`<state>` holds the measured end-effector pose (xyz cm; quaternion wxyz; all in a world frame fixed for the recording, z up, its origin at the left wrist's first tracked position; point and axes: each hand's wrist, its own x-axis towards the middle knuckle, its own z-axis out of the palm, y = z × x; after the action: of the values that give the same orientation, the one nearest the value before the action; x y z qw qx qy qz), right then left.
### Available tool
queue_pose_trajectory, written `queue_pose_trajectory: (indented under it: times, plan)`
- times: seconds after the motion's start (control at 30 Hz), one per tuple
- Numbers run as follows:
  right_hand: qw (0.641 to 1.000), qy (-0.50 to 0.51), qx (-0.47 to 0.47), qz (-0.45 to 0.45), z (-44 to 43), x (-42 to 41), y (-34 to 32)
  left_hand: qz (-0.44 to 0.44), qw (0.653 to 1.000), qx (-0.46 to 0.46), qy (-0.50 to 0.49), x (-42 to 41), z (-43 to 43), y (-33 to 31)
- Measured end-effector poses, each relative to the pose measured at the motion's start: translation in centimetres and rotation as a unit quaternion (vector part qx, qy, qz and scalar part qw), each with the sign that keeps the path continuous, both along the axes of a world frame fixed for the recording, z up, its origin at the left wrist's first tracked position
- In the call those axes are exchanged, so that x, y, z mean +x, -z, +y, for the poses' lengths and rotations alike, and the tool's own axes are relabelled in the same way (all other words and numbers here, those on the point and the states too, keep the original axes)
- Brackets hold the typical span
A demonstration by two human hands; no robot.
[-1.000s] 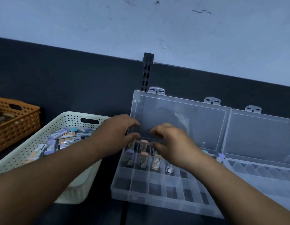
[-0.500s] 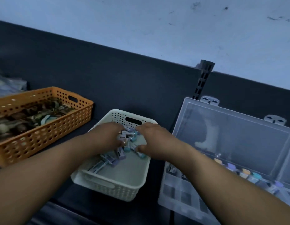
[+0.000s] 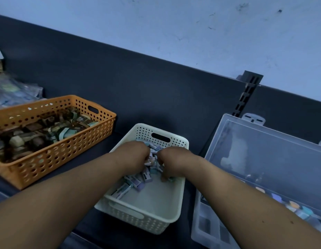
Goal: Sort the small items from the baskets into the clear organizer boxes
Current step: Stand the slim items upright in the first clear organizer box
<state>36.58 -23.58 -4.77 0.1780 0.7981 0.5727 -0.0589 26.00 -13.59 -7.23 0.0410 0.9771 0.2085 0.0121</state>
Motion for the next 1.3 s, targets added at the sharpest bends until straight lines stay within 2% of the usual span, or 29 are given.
queue_pose_trajectory:
  times: [0.2,0.33,0.53,0.73,0.87,0.93,1.0,1.03,1.1,1.17,1.3]
  plan:
    - [0.999,0.008,0.036,0.025,0.1,0.2,0.2,-0.011,1.000,-0.027,-0.002,-0.3,-0.1,-0.1]
    - [0.980,0.040,0.132,0.146,-0.4,0.7,-0.3,-0.057,0.995,-0.075,-0.021,-0.7,-0.2,-0.3]
    - [0.885,0.095,0.272,0.366,-2.7,1.6,-1.9,-0.173,0.962,-0.212,-0.021,-1.8,-1.0,-2.5]
    - [0.807,0.102,0.336,0.475,-7.3,1.7,-5.0,-0.271,0.920,-0.282,-0.004,-1.1,-4.2,-5.6]
    - [0.798,0.102,0.360,0.471,-12.4,2.9,-6.2,-0.297,0.891,-0.339,0.052,0.6,-7.5,-7.1]
    - [0.777,0.126,0.401,0.468,-14.9,3.6,-6.7,-0.304,0.881,-0.357,0.071,1.7,-9.4,-7.6]
    - [0.768,0.159,0.438,0.439,-17.6,4.4,-7.0,-0.300,0.872,-0.377,0.084,3.0,-11.5,-7.9]
    - [0.774,0.170,0.446,0.416,-19.0,4.8,-7.1,-0.293,0.869,-0.388,0.088,3.6,-12.4,-7.9]
    - [0.780,0.197,0.445,0.393,-21.7,5.6,-7.1,-0.278,0.864,-0.406,0.103,4.9,-14.0,-7.9]
    - [0.770,0.225,0.438,0.405,-24.5,6.3,-6.9,-0.264,0.860,-0.419,0.122,6.2,-15.9,-7.8]
    - [0.775,0.277,0.431,0.371,-28.6,7.2,-6.2,-0.229,0.875,-0.404,0.139,8.2,-19.4,-7.5]
